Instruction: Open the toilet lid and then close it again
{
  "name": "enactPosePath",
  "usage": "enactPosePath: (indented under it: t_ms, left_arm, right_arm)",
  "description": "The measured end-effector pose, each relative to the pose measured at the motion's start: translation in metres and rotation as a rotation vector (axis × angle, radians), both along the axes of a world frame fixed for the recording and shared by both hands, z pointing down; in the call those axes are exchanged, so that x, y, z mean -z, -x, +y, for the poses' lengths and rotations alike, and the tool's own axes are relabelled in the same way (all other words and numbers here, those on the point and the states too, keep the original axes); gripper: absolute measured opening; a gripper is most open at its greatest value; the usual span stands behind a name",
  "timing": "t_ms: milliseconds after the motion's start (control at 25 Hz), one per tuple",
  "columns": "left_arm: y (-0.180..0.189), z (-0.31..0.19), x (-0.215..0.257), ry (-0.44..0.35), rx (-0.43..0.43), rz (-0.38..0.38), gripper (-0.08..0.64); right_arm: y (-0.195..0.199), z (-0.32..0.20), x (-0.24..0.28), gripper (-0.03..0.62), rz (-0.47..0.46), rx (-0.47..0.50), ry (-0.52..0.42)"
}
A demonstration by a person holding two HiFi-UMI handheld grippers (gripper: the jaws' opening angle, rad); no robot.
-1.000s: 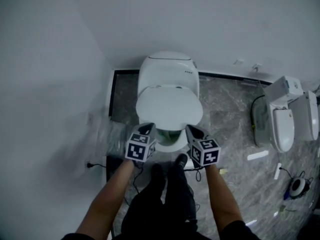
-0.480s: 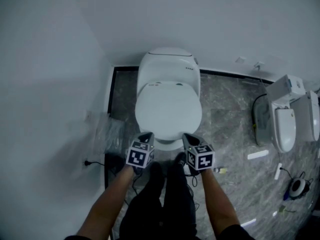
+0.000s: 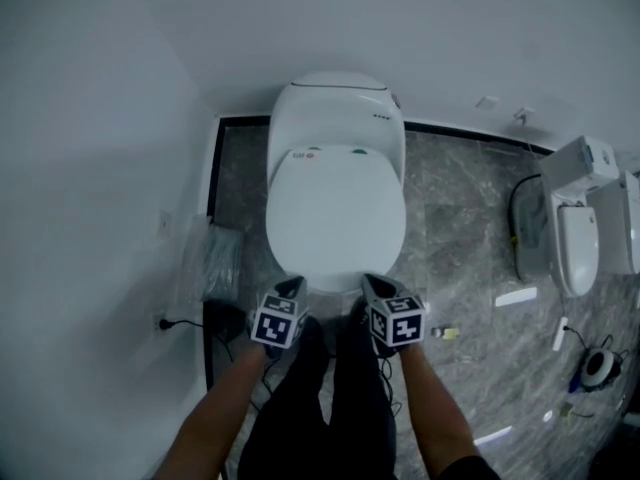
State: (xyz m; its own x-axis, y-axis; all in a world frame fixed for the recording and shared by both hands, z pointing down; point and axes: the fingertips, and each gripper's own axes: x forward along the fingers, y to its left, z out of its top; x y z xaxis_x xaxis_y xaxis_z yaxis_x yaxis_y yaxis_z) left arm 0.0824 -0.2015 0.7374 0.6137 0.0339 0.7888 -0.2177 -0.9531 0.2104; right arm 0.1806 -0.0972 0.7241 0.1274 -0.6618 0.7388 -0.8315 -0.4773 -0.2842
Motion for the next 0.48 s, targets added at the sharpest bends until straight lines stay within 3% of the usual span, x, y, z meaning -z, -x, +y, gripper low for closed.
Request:
enactPosePath:
  t_ms: [480]
  left_arm:
    - [0.015, 0.012, -0.057, 0.014, 0.017, -0.032, 0.008]
  right_arm:
    - [0.015, 0.012, -0.055, 0.014, -0.030, 0.019, 0.019]
